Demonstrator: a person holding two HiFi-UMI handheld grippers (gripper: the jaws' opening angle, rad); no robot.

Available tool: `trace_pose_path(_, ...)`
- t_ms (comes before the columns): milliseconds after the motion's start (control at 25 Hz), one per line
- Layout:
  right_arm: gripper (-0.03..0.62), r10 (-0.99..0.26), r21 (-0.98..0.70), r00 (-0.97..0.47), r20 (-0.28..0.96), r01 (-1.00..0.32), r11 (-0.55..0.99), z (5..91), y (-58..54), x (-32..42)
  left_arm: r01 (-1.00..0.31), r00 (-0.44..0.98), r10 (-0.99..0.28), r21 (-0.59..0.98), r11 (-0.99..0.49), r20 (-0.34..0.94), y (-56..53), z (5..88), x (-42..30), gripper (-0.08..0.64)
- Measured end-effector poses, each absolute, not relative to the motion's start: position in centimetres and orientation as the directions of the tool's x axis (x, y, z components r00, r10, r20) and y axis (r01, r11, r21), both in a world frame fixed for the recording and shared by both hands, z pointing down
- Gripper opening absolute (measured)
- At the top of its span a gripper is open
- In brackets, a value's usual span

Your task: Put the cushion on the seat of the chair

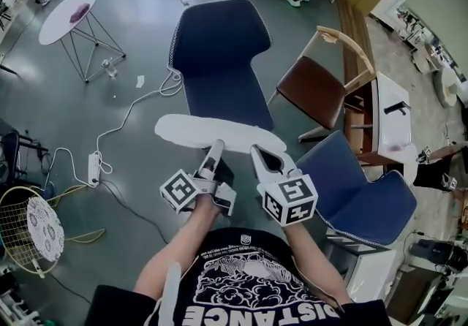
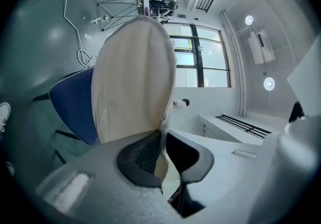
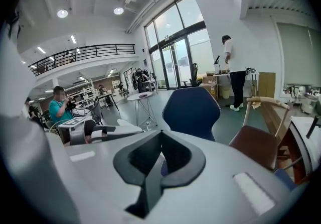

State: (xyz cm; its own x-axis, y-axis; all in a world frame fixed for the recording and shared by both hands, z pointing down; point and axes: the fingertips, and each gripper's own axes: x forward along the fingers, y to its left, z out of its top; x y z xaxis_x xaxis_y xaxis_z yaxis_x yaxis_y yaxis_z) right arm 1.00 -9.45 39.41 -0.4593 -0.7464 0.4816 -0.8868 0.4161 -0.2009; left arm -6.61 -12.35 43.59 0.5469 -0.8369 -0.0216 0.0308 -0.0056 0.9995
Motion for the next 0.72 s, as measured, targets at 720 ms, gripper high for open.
trace_pose_path(720, -0.003, -0.654, -0.244, -0.579, 0.487, -0.809, 0.535, 41.3, -19.1, 3.0, 0.028, 0.417, -0.909, 0.999, 0.019, 0.006, -21.0, 45.8, -4.9, 0.04)
